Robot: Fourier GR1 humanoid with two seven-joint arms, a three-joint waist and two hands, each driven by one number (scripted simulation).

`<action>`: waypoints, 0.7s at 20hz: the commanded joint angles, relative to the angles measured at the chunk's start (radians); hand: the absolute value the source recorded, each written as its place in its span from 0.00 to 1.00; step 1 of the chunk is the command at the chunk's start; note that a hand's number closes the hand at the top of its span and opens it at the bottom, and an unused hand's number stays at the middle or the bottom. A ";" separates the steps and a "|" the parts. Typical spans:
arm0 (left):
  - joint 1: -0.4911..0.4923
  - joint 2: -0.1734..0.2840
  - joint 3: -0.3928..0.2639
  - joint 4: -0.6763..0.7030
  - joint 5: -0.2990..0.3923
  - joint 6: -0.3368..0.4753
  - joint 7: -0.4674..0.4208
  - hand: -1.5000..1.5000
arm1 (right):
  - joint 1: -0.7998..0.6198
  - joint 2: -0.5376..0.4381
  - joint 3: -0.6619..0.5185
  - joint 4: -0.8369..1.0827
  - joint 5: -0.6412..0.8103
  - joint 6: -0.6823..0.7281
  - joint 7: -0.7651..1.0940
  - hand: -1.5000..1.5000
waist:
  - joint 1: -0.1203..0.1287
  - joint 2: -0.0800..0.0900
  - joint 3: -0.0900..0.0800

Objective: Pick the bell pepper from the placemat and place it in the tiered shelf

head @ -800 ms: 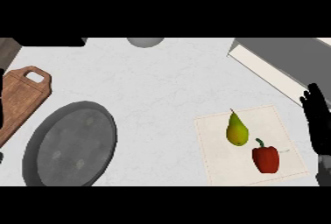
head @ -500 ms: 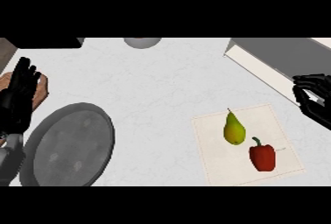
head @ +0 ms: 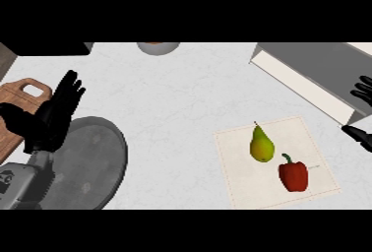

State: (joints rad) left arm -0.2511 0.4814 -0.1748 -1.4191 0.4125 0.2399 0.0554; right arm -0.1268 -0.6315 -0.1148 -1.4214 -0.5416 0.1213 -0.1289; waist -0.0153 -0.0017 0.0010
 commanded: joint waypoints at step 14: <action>-0.022 -0.015 -0.008 -0.028 -0.022 0.003 0.058 0.50 | 0.058 -0.581 0.148 -0.480 0.437 0.208 0.434 0.00 | 0.007 -0.003 -0.007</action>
State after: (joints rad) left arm -0.2612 0.4685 -0.1819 -1.4575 0.3977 0.2465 0.1149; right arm -0.0491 -1.0962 -0.0092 -1.7940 -0.2664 0.3349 0.2131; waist -0.0106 -0.0050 -0.0048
